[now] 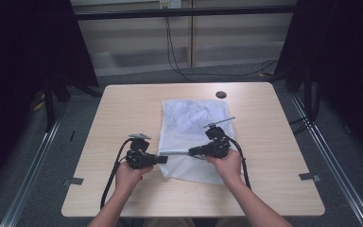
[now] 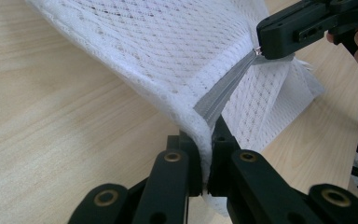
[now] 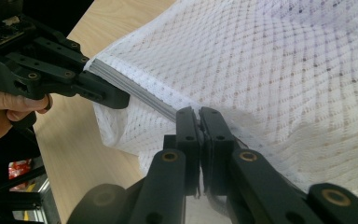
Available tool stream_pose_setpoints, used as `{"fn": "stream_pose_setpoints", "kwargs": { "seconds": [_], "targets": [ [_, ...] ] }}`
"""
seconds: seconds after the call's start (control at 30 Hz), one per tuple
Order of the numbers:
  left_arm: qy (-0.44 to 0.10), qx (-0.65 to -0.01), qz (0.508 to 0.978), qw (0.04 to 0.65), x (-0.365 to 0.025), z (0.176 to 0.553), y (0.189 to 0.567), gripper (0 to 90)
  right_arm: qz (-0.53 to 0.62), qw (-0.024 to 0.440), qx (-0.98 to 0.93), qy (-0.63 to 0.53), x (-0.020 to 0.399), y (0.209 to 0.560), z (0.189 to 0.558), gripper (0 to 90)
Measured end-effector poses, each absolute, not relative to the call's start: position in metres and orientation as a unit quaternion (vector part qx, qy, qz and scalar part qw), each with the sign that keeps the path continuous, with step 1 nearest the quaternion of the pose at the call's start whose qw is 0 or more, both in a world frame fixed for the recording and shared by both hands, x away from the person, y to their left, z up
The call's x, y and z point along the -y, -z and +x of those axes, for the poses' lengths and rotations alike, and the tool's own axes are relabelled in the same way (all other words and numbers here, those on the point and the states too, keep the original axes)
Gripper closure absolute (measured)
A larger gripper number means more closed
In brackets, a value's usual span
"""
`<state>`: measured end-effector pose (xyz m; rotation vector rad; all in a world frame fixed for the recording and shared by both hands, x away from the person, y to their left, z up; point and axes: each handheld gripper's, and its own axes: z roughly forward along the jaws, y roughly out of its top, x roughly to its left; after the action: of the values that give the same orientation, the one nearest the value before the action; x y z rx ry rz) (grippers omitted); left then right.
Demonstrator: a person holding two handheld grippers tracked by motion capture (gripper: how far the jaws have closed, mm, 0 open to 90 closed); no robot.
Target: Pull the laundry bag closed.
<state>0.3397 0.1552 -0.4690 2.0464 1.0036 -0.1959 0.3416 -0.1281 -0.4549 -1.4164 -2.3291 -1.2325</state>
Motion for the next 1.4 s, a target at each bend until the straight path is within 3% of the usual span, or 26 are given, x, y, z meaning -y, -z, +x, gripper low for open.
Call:
{"fn": "stream_pose_setpoints", "kwargs": {
  "seconds": [1.4],
  "targets": [
    [0.080, -0.401, 0.815, 0.410, -0.155, 0.339, 0.468, 88.3, -0.478, 0.072, 0.774, 0.409, 0.139, 0.455, 0.340, 87.1]
  ]
}}
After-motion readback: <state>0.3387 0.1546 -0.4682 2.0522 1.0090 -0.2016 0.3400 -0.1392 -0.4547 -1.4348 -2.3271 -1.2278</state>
